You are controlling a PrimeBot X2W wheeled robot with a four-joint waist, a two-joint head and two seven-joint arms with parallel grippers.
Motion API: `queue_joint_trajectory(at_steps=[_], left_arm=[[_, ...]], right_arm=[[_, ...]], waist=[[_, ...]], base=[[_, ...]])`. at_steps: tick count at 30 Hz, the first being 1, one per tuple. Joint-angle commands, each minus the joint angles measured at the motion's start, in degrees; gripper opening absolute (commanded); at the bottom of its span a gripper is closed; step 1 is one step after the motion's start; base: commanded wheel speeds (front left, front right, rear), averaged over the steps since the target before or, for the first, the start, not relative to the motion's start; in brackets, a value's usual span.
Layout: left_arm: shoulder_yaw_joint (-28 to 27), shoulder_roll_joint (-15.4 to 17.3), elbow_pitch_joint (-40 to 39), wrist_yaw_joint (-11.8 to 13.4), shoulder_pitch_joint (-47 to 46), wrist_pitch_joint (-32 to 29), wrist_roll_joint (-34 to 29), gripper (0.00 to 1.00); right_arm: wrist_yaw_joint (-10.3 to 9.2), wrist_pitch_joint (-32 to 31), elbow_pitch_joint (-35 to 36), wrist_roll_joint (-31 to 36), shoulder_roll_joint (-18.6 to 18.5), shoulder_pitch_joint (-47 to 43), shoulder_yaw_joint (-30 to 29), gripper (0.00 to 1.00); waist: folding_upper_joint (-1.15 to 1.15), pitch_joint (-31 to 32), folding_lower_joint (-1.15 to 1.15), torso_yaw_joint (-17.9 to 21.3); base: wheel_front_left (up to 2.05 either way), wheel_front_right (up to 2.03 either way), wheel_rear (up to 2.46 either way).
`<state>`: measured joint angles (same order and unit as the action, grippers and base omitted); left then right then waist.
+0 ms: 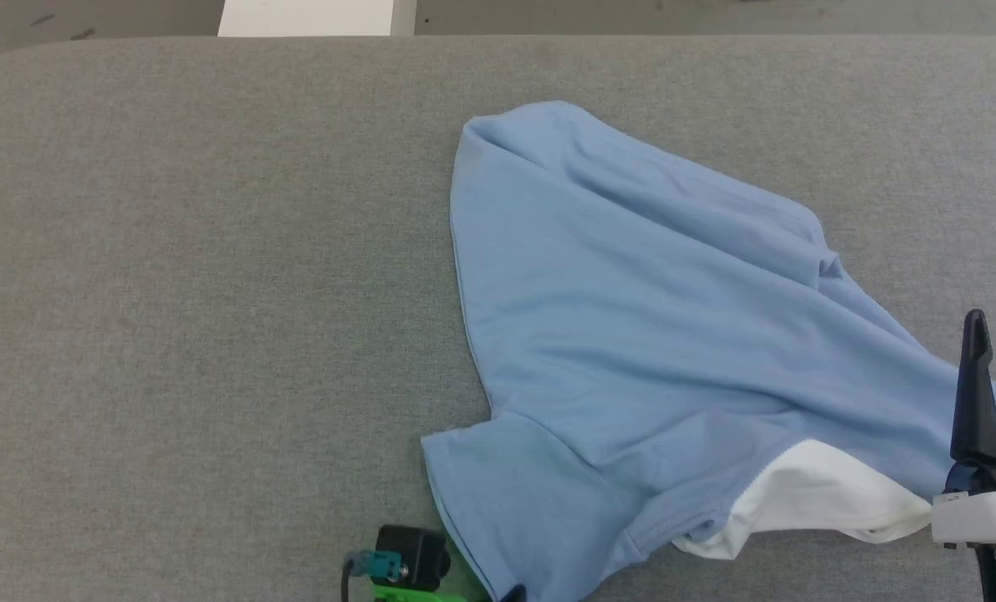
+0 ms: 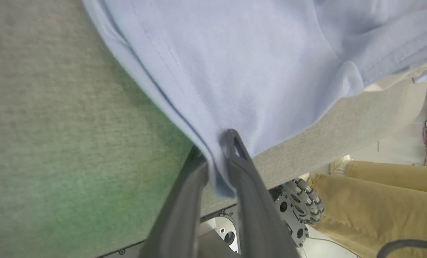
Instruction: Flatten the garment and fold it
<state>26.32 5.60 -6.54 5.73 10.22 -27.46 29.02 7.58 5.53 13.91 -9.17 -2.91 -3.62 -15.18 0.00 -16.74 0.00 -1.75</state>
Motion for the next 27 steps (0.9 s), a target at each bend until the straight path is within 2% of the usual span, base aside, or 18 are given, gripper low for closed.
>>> queue_joint_trajectory(at_steps=[1,11,14,23,27], left_arm=[[0.3,-0.3,1.7,-0.4,-0.1,-0.1,0.9,0.0],[-3.2,-0.9,3.1,-1.5,-3.3,10.2,0.8,0.0],[-4.8,0.1,1.4,-1.6,-3.6,11.9,0.9,0.0],[-14.4,5.8,-6.8,1.5,-3.7,14.2,0.8,0.0],[-19.8,8.6,-8.0,4.1,-3.8,15.1,-0.1,0.0]], right_arm=[[-0.09,-0.1,-0.1,-0.4,0.0,0.8,-0.1,1.0],[-0.09,0.1,-0.6,-0.7,0.0,0.9,-1.1,1.0],[-0.09,0.1,-0.5,-0.6,0.0,0.7,-1.4,1.0],[-0.09,-1.1,0.6,1.6,0.0,1.5,-2.0,1.0],[-0.09,-3.2,0.8,3.6,0.0,1.7,-2.6,1.0]], waist=[[0.0,0.2,0.0,0.0],[0.0,1.1,0.0,-0.5],[0.0,1.9,0.0,-1.0],[0.0,3.5,0.0,-2.3],[0.0,3.4,0.0,-2.3]], base=[[0.0,0.0,0.0],[0.0,0.0,0.0],[0.0,0.0,0.0],[0.0,0.0,0.0],[0.0,0.0,0.0]])
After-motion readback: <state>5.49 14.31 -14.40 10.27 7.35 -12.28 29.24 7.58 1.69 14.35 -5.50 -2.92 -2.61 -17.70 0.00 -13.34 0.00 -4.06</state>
